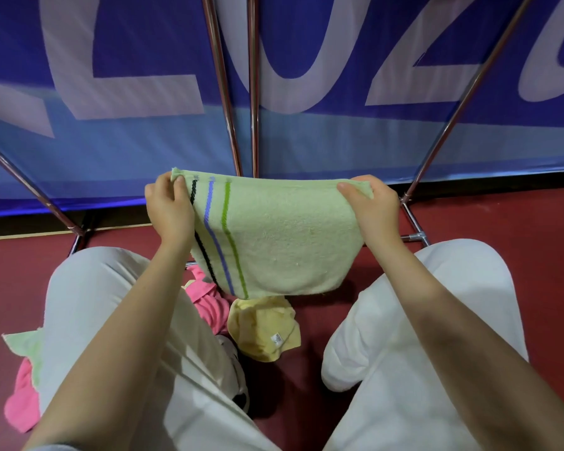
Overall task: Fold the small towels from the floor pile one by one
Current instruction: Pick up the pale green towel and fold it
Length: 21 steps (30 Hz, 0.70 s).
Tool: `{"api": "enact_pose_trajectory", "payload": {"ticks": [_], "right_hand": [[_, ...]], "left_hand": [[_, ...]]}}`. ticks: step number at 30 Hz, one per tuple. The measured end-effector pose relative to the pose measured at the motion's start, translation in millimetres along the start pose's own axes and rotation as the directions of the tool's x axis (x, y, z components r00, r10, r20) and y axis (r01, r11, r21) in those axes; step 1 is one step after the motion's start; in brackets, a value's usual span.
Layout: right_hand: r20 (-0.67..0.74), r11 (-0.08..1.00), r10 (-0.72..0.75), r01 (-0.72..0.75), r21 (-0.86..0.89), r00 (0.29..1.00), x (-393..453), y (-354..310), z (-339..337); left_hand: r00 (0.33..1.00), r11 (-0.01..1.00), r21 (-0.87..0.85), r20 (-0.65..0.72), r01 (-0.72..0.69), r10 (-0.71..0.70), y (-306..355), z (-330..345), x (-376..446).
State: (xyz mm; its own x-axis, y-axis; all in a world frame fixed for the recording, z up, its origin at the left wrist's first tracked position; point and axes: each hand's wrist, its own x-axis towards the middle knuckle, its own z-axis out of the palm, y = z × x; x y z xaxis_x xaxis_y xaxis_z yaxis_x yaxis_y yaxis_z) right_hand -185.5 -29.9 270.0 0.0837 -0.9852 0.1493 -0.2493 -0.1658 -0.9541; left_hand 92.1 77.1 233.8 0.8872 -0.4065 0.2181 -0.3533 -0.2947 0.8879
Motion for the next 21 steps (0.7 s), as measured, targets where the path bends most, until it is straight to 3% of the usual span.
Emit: {"api": "enact_pose_trajectory", "payload": {"ticks": [7, 14, 21], "right_hand": [[0.056, 1.000, -0.012, 0.013, -0.027, 0.998, 0, -2, 2], [0.084, 1.000, -0.027, 0.026, 0.013, 0.996, 2, 0, 1], [0.036, 0.993, 0.028, -0.031, 0.112, 0.999, 4, 8, 4]], "left_hand": [[0.990, 0.978, -0.164, -0.043, 0.128, -0.137, 5, 1, 2], [0.983, 0.900, -0.397, 0.046, 0.183, -0.180, 2, 0, 4], [0.974, 0.877, -0.423, 0.103, 0.228, -0.203, 6, 3, 3]]}}
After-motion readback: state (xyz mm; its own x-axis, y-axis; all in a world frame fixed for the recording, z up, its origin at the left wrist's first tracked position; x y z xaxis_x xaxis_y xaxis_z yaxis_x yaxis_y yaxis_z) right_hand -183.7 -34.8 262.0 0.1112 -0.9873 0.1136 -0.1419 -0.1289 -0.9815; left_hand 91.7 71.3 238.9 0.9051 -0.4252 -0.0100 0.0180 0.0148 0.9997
